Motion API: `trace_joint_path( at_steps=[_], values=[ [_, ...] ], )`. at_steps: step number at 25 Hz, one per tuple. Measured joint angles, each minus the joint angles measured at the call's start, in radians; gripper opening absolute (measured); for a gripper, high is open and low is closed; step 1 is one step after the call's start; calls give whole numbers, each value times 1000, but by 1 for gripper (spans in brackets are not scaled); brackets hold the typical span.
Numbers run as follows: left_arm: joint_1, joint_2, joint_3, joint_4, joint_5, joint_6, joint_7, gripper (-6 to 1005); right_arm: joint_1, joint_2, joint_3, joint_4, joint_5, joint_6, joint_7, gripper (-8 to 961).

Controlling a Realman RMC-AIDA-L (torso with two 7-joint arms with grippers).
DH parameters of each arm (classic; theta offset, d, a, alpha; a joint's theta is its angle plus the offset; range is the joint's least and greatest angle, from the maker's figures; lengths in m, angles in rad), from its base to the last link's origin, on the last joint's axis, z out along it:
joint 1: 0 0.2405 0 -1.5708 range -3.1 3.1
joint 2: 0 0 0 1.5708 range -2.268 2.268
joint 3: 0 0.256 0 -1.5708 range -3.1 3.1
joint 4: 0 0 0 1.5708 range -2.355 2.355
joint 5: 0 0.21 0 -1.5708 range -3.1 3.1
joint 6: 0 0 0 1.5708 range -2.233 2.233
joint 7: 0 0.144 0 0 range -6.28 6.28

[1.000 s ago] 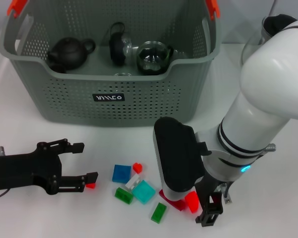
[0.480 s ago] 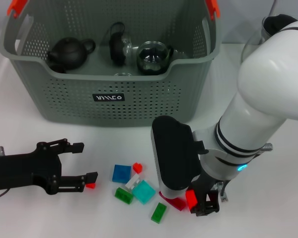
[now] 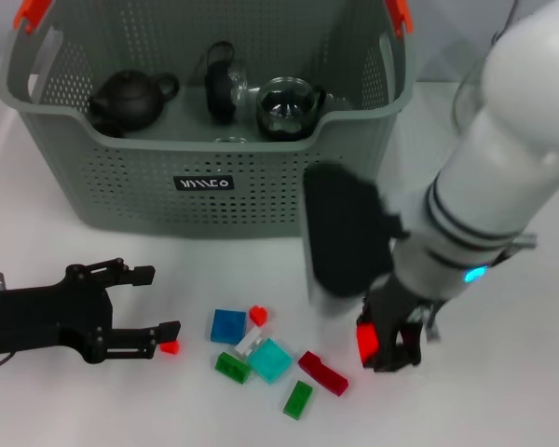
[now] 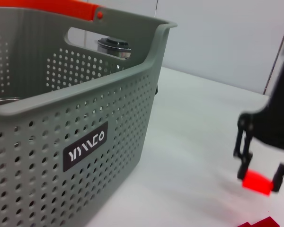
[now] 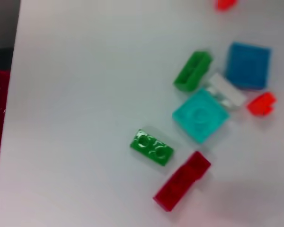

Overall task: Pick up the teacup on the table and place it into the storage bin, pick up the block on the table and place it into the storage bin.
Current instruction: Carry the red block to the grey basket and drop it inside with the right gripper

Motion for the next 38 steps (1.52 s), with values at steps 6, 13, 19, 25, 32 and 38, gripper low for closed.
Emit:
trace_joint_path(
  at_steps=[6, 13, 19, 25, 32, 38],
  values=[
    [-4, 2, 0, 1, 0, 0, 6, 878, 0, -1, 202, -149, 38, -145, -9, 438],
    [-13, 8, 0, 3, 1, 0, 23, 877, 69, -1, 438, -263, 131, -194, -41, 438],
    [-29, 13, 0, 4, 2, 1, 22, 877, 89, -3, 572, -235, 130, 47, -72, 437],
    [-39, 18, 0, 4, 5, 9, 17, 874, 95, -5, 588, -115, 67, 285, -33, 437],
    [-42, 18, 0, 3, 2, 6, 17, 873, 125, -6, 586, 101, 38, 521, -8, 437],
    [-46, 19, 2, -1, 4, 2, 16, 873, 171, -5, 554, 255, 35, 629, -16, 437]
  ],
)
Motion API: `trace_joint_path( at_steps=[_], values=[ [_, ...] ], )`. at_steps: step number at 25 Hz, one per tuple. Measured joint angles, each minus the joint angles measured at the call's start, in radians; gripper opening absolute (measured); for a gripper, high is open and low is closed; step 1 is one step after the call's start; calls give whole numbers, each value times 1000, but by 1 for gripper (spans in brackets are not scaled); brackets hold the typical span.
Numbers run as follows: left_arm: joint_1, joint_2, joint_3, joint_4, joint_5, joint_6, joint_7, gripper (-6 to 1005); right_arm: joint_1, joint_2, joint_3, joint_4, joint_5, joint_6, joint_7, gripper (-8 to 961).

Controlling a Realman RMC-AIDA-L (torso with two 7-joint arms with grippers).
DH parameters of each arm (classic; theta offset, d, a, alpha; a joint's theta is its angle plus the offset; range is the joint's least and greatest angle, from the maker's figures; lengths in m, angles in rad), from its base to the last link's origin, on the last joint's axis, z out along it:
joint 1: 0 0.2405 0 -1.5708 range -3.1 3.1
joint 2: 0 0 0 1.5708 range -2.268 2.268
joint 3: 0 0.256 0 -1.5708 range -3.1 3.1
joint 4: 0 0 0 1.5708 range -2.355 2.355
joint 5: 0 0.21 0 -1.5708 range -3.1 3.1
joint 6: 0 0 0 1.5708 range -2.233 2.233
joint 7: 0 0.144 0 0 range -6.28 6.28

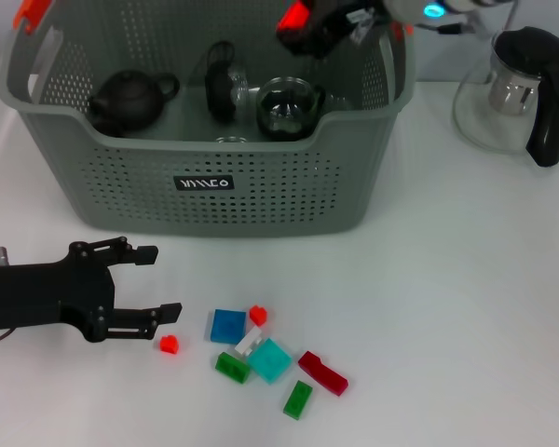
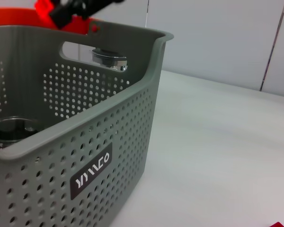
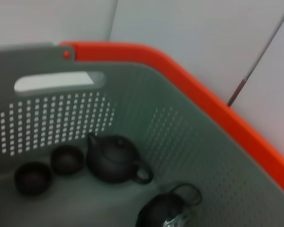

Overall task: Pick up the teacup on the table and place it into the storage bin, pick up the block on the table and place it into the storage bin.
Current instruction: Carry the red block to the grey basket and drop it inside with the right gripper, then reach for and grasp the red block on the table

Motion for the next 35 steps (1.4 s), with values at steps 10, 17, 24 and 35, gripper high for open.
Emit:
trace_joint_path(
  at_steps=[10, 17, 24, 35],
  values=[
    [0, 1, 0, 0, 4, -2, 0, 873, 30, -1, 5, 88, -1, 68, 7, 539],
    [1, 3, 0, 3, 4, 3, -1, 873, -11, -1, 12, -46, 15, -5, 8, 835],
    [3, 3, 0, 6, 5, 5, -1, 873, -202, -2, 33, -440, 245, -276, -104, 887],
    [6, 3, 0, 3, 5, 1, -1, 873, -363, -5, 67, -672, 308, -752, -187, 917]
  ],
)
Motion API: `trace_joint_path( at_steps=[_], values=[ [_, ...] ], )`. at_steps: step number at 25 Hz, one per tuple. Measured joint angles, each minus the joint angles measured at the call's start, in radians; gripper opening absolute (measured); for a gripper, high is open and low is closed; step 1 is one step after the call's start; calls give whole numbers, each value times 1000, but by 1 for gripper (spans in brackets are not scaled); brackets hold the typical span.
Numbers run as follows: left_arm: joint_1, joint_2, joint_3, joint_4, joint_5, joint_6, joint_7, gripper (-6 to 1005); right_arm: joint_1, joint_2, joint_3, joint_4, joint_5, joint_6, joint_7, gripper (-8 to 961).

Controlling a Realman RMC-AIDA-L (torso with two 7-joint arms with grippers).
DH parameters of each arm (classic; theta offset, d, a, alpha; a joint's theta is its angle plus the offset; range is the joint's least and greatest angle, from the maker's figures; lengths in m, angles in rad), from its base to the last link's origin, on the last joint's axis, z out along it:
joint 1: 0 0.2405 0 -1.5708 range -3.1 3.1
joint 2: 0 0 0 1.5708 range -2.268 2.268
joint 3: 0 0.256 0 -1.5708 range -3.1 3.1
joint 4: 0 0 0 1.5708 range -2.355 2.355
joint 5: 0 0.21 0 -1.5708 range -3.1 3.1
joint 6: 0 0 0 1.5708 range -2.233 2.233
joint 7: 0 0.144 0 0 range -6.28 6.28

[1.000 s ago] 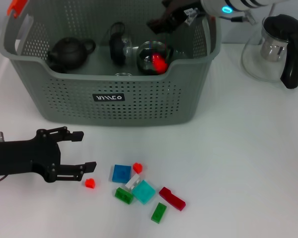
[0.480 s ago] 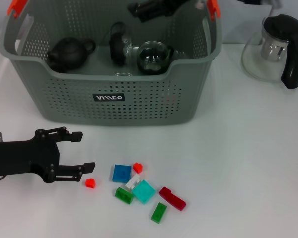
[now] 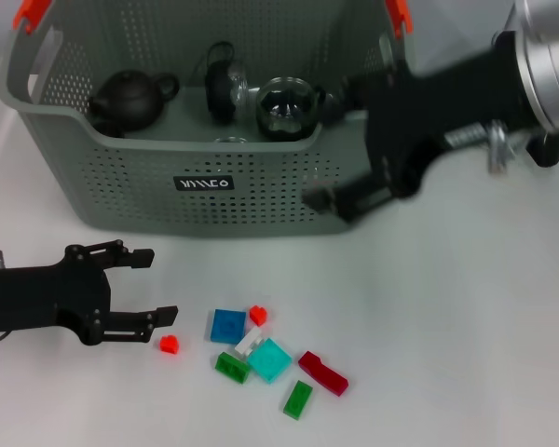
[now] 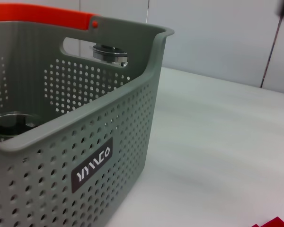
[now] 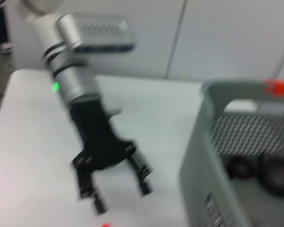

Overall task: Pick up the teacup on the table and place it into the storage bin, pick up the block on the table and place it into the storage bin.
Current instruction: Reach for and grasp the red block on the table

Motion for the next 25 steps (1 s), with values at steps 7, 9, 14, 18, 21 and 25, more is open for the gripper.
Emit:
trace_joint_path(
  at_steps=[7, 9, 14, 18, 21, 25],
  values=[
    [-1, 0, -1, -2, -6, 0, -5, 873, 7, 3, -40, 22, -98, -129, 136, 914],
    [-2, 0, -1, -2, -8, 0, -5, 873, 15, 3, -60, 39, -122, -147, 193, 914],
    [-6, 0, -1, -3, -8, 3, -5, 873, 41, 5, -121, 108, -144, -166, 361, 915],
    [-7, 0, -2, 1, -9, 6, -5, 873, 84, 6, -177, 202, -173, -160, 502, 915],
    [-8, 0, -1, 1, -8, 5, 1, 873, 107, 7, -230, 261, -185, -130, 578, 915],
    [-8, 0, 2, 2, -3, 2, 3, 873, 139, 8, -278, 323, -221, -89, 662, 915]
  ],
)
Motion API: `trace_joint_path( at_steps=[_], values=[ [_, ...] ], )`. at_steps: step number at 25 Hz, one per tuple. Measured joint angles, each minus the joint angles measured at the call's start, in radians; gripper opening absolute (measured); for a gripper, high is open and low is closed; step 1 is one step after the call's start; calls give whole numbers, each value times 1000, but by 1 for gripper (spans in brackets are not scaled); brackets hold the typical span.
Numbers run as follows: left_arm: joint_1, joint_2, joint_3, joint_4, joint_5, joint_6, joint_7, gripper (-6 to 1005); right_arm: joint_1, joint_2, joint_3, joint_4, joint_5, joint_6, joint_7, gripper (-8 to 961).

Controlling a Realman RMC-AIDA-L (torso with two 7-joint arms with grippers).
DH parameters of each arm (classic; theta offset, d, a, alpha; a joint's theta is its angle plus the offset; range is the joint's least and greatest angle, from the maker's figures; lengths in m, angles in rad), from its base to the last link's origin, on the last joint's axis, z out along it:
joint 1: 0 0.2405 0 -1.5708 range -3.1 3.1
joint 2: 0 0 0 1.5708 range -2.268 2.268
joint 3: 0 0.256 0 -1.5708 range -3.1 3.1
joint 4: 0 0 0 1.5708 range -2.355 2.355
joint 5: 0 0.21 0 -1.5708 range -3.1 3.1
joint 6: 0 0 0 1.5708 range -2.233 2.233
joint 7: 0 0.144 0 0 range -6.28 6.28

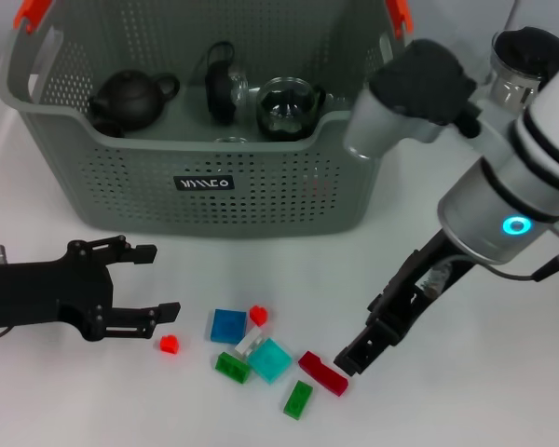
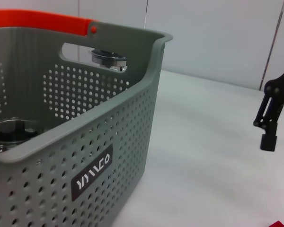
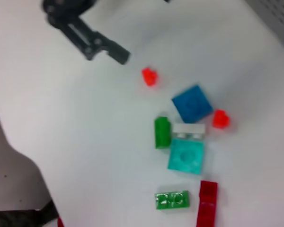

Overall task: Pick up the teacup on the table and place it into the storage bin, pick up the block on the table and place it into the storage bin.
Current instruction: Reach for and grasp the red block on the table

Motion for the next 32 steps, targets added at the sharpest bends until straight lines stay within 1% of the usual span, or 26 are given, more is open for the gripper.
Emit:
trace_joint_path(
  at_steps=[1, 4, 5, 8, 19, 26, 32],
  values=[
    [0, 1, 1, 1, 0, 0, 0, 873, 19, 1, -18, 34, -10, 19, 25, 914],
    [0, 3, 0, 3, 1, -2, 1, 873, 39, 1, -39, 65, -17, 39, 40, 915],
    [-1, 3, -1, 4, 1, -3, 1, 873, 57, 1, -65, 98, -21, 58, 48, 915],
    [-2, 4, -1, 4, 1, -3, 1, 873, 71, 0, -91, 121, -21, 75, 50, 915],
    [-3, 5, -2, 0, -3, -4, 0, 873, 147, 5, -248, 213, -30, 186, 68, 914],
    [-3, 4, -2, -2, -5, -6, 1, 873, 160, 9, -331, 235, -25, 260, 68, 915],
    [-3, 3, -2, -4, -6, -6, -3, 873, 155, 9, -358, 236, -24, 268, 67, 914]
  ],
)
